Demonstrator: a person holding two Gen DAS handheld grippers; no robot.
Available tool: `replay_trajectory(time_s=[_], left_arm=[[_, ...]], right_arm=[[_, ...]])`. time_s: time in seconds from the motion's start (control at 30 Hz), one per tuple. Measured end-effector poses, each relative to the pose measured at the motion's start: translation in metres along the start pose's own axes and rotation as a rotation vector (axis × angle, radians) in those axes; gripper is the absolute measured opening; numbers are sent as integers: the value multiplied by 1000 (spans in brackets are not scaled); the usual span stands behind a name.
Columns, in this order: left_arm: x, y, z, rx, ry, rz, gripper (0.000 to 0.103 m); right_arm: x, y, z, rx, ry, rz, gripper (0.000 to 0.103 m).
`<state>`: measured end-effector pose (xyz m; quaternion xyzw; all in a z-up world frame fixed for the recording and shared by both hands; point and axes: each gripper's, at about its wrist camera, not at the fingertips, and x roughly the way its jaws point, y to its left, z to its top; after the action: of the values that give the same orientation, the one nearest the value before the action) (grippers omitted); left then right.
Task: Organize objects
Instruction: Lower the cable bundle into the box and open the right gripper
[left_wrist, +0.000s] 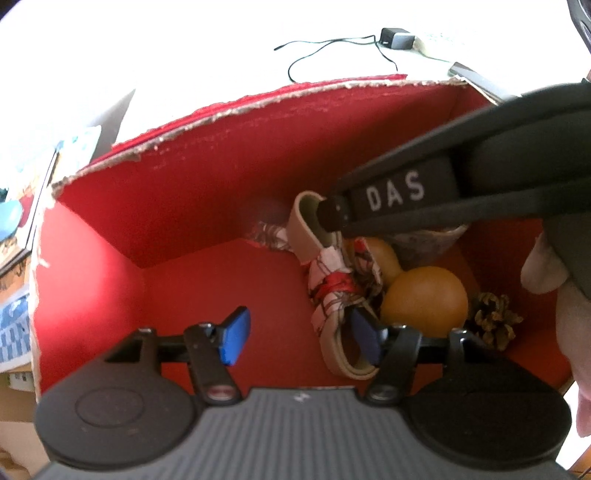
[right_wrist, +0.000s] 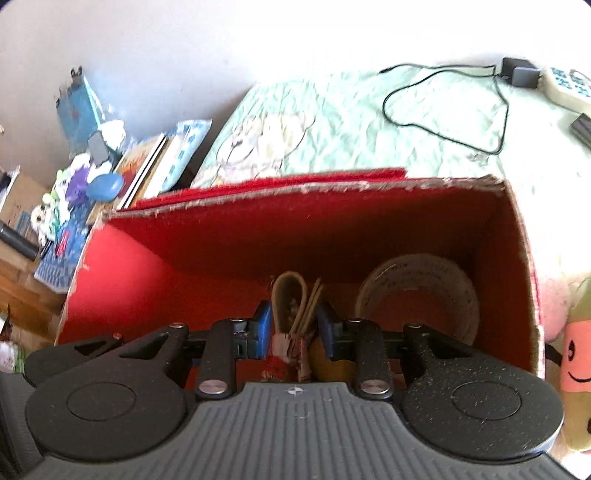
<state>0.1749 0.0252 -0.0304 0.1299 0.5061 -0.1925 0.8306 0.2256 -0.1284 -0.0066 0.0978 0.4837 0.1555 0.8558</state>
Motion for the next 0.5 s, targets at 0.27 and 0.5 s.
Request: replay_trajectory(time_s=[0.27, 0.5], left_arm=[[-3, -7, 0, 25, -42, 33, 73], [-2, -10, 2, 21, -45, 47, 73]], right_arm=[[7, 4, 3, 21, -47, -26, 29], [9, 5, 3, 17, -43, -53, 29]])
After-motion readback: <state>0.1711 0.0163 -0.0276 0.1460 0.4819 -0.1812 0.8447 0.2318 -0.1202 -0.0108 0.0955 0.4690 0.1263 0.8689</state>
